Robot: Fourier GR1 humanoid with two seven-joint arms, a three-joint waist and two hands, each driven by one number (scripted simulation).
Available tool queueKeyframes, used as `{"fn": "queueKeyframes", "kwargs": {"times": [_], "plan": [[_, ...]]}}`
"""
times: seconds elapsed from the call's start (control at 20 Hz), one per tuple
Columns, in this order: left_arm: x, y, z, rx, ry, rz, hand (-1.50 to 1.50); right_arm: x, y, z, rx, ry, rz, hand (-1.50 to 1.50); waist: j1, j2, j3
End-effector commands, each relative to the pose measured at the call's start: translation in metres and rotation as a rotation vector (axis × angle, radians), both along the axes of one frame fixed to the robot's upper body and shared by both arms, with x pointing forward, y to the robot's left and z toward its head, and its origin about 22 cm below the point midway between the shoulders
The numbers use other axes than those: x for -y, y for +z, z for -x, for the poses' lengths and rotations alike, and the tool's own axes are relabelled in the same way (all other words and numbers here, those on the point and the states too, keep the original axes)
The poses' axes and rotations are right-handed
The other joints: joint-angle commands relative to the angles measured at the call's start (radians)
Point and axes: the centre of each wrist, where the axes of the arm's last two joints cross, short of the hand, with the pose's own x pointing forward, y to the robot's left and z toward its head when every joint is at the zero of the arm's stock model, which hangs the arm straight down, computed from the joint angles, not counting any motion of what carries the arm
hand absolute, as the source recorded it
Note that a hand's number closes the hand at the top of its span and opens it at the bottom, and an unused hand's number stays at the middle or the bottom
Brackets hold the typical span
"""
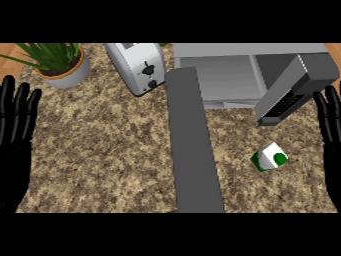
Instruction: Pick up the milk, place it into the microwave and close the microwave
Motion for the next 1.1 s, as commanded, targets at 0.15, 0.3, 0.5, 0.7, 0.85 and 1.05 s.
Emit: {"fn": "queueKeyframes", "kwargs": {"times": [0.15,0.3,0.5,0.7,0.85,1.05], "plan": [[0.007,-0.010,-0.019,0.020,-0.061,-0.078,-1.50,0.031,-0.017,0.035,-0.009,-0.017,0.052,-1.50,0.029,-0.011,-0.010],[0.024,-0.017,-0.016,-0.152,-0.108,0.062,-1.50,0.025,-0.030,0.031,-0.140,0.057,0.015,-1.50,0.026,-0.011,-0.009],[0.037,-0.042,-0.010,-0.162,-0.091,0.094,-1.50,0.036,-0.030,0.067,-0.132,0.067,-0.013,-1.50,0.026,-0.012,-0.010],[0.052,-0.080,0.011,-0.172,-0.084,0.089,-1.50,0.061,-0.050,0.095,-0.174,0.068,0.003,-1.50,0.023,-0.013,-0.010],[0.074,-0.075,0.020,-0.166,-0.099,0.096,-1.50,0.059,-0.091,0.093,-0.201,0.044,-0.002,-1.50,0.031,-0.012,-0.009],[0.094,-0.091,0.035,-0.162,-0.095,0.082,-1.50,0.041,-0.092,0.112,-0.224,0.030,0.012,-1.50,0.031,-0.012,-0.010]]}}
